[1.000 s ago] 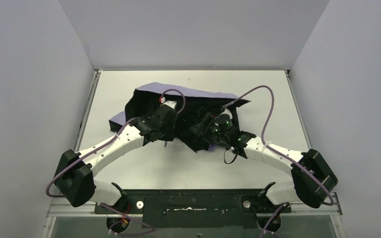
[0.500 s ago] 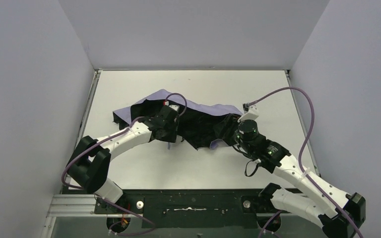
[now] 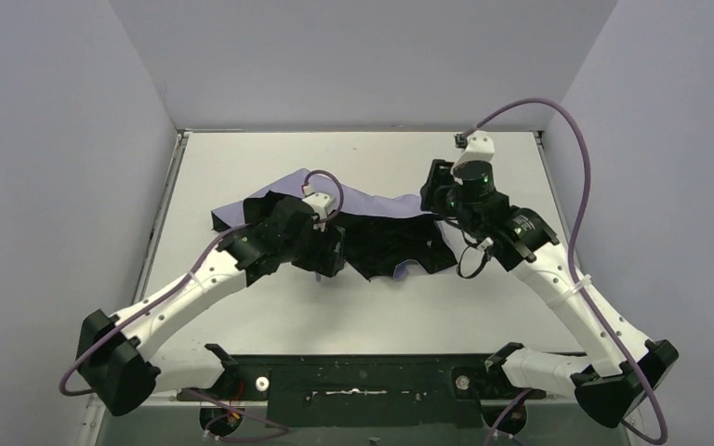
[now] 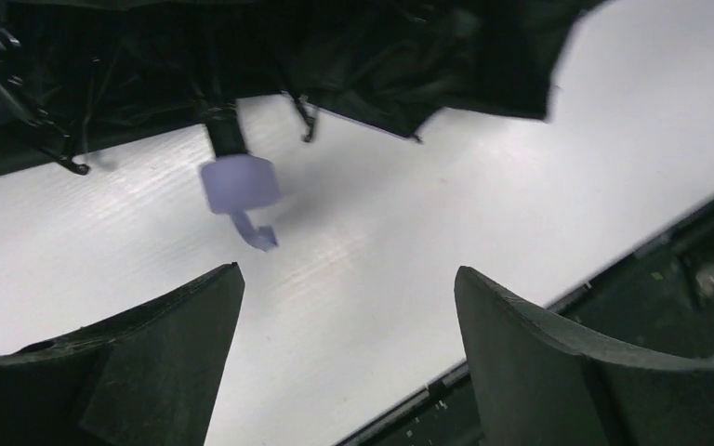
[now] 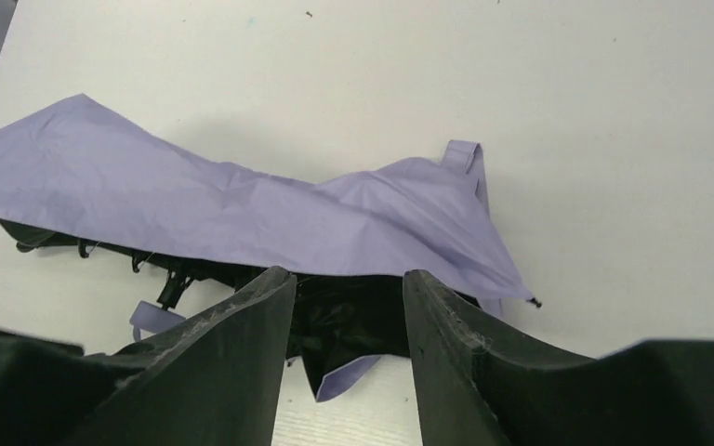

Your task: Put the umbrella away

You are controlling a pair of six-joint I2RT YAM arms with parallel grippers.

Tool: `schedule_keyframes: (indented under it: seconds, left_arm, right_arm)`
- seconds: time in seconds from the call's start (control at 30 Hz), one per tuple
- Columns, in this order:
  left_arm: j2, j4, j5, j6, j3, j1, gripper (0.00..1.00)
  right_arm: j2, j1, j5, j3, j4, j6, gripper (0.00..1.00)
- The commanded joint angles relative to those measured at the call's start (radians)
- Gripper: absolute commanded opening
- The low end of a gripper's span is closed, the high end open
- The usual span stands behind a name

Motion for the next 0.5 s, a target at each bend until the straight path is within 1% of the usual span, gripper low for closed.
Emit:
schedule_keyframes:
  seconds: [0.0, 0.07, 0.13, 0.2, 0.27, 0.33, 0.37, 0.4, 0.47]
  left_arm:
    - [-0.122, -0.112, 0.021, 0.064, 0.064, -0.104, 0.81]
    - [-0.144, -0.151, 0.002, 0.069, 0.122, -0.116, 0.77]
    - [-0.157, -0.155, -0.001, 0.068, 0.195, -0.078, 0.67]
    - [-0.147, -0.148, 0.039, 0.084, 0.291, 0.01, 0.63]
    - [-0.104, -0.148, 0.072, 0.108, 0.398, 0.113, 0.59]
    - [-0.038, -0.163, 0.066, 0.139, 0.503, 0.204, 0.55]
    - [0.001, -0.167, 0.067, 0.147, 0.544, 0.25, 0.52]
    - [0.04, -0.167, 0.074, 0.149, 0.58, 0.318, 0.49]
    - [0.125, -0.183, 0.088, 0.145, 0.646, 0.416, 0.42]
  right_arm:
    - [0.101, -0.061, -0.046, 0.139, -0.106, -0.117, 0.45]
    - [0.147, -0.106, -0.084, 0.19, -0.137, -0.123, 0.4]
    - [0.2, -0.176, -0.134, 0.233, -0.169, -0.121, 0.38]
    - [0.267, -0.229, -0.187, 0.293, -0.217, -0.139, 0.37]
    - [0.33, -0.262, -0.172, 0.333, -0.254, -0.158, 0.35]
    - [0.377, -0.298, -0.15, 0.345, -0.259, -0.171, 0.33]
    - [0.398, -0.319, -0.137, 0.346, -0.257, -0.172, 0.3]
    - [0.419, -0.338, -0.124, 0.344, -0.25, -0.175, 0.28]
    - [0.463, -0.374, -0.099, 0.343, -0.245, -0.184, 0.26]
